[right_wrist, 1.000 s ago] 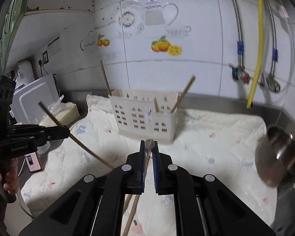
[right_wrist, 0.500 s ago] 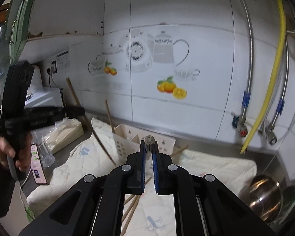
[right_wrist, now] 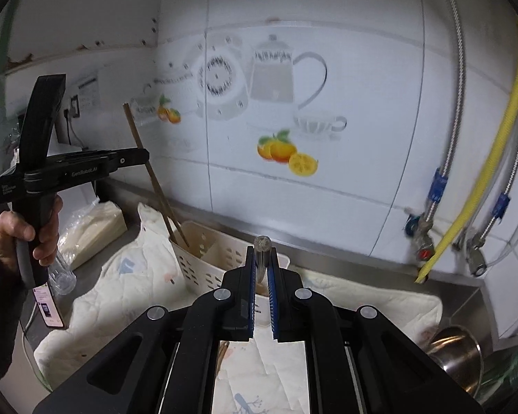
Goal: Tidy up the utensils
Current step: 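Lift both chopsticks and lower them into the white holder, then open both tools to release the chopsticks in the holder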
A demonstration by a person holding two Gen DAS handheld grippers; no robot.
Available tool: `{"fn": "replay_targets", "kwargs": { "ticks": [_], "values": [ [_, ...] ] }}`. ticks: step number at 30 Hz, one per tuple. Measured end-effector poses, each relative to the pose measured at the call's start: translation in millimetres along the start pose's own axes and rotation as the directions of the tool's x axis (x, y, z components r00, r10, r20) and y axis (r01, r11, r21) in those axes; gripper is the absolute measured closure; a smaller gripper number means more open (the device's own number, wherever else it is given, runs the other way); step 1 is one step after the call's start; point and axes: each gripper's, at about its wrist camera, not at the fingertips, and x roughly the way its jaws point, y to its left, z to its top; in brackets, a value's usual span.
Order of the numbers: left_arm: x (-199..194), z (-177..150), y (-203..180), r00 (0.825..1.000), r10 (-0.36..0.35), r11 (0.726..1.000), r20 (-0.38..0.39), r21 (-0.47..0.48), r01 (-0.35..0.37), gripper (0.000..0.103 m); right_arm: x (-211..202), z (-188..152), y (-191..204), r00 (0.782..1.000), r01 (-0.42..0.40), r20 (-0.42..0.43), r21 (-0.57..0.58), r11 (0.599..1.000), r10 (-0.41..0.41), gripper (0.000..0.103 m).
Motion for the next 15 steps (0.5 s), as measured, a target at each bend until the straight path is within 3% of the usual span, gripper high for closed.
{"fn": "replay_targets", "kwargs": {
  "ticks": [7,15],
  "values": [
    [33,-18,13,0.996,-0.003,0.999,-0.084,-0.034,0.0,0.098,45,-1,-8,0.996,-0.003,-0.095,0.023,1.0,0.005,0.096],
    [45,-27,18,0.994,-0.009,0.999,-0.108,-0.041,0.005,0.095,75,-7,-19,0.992,0.002,-0.127,0.081,0.997,0.009,0.096]
  ]
}}
